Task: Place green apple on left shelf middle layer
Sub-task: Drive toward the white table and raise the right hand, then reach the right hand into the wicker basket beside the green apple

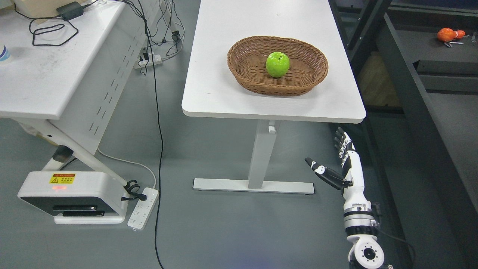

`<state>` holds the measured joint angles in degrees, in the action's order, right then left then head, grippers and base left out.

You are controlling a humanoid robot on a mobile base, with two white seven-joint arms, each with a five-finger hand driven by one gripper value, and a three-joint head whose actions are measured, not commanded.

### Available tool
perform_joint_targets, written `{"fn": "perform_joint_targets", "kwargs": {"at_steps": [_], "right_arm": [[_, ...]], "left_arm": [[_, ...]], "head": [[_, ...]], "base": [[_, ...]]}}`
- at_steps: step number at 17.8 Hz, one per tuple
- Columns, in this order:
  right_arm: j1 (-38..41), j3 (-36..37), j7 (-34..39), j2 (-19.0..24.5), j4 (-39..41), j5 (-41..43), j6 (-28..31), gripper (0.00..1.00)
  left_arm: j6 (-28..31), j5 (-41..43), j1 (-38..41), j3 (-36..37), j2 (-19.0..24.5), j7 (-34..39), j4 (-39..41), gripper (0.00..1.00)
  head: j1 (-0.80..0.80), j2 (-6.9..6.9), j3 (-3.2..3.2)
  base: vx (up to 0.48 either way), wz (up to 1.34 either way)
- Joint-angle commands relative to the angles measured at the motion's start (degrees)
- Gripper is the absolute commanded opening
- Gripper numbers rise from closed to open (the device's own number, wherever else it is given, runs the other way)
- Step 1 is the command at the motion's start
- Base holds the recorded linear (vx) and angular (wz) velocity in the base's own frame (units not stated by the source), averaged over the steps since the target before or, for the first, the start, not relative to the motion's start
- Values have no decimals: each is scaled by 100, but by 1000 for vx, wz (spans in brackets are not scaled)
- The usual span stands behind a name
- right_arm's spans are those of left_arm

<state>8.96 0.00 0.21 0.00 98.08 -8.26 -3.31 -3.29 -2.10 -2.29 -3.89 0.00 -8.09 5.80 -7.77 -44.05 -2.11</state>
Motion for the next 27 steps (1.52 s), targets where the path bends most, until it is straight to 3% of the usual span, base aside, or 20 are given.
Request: {"fn": "perform_joint_targets", "kwargs": {"at_steps": [1, 9, 10, 11, 12, 14, 21, 24, 27], "right_arm": [[0, -158, -4, -100, 0, 0, -3, 100], [-69, -123, 67, -100, -35, -69, -179, 100], [-192, -158, 84, -305, -113, -296, -197, 100], [-376, -202, 84, -647, -166, -864, -197, 100], [-525, -228, 84, -946, -193, -1975, -197, 100], [-562, -386, 49, -1072, -176, -3570, -197, 100], [-641, 421, -74, -1011, 70, -3245, -249, 100], [-632, 712, -48, -1002, 70, -2454, -1310, 100], [-650, 694, -12, -993, 70, -2452, -1137, 100]], "left_arm": [[-5, -1, 0, 11, 100, 1, 0, 100], [4, -1, 0, -6, 100, 1, 0, 100], [4, -1, 0, 11, 100, 1, 0, 100], [4, -1, 0, 11, 100, 1, 0, 100], [-4, -1, 0, -6, 100, 1, 0, 100], [-5, -1, 0, -7, 100, 1, 0, 100], [-5, -1, 0, -7, 100, 1, 0, 100], [4, -1, 0, -7, 100, 1, 0, 100], [4, -1, 0, -7, 100, 1, 0, 100]], "head": [[0, 0, 0], [0, 0, 0], [0, 0, 0], [0, 0, 0], [0, 0, 0], [0, 0, 0], [0, 0, 0], [0, 0, 0], [0, 0, 0]], "base": [[0, 0], [0, 0], [0, 0], [0, 0], [0, 0], [0, 0], [62, 1], [141, 38], [151, 73]]}}
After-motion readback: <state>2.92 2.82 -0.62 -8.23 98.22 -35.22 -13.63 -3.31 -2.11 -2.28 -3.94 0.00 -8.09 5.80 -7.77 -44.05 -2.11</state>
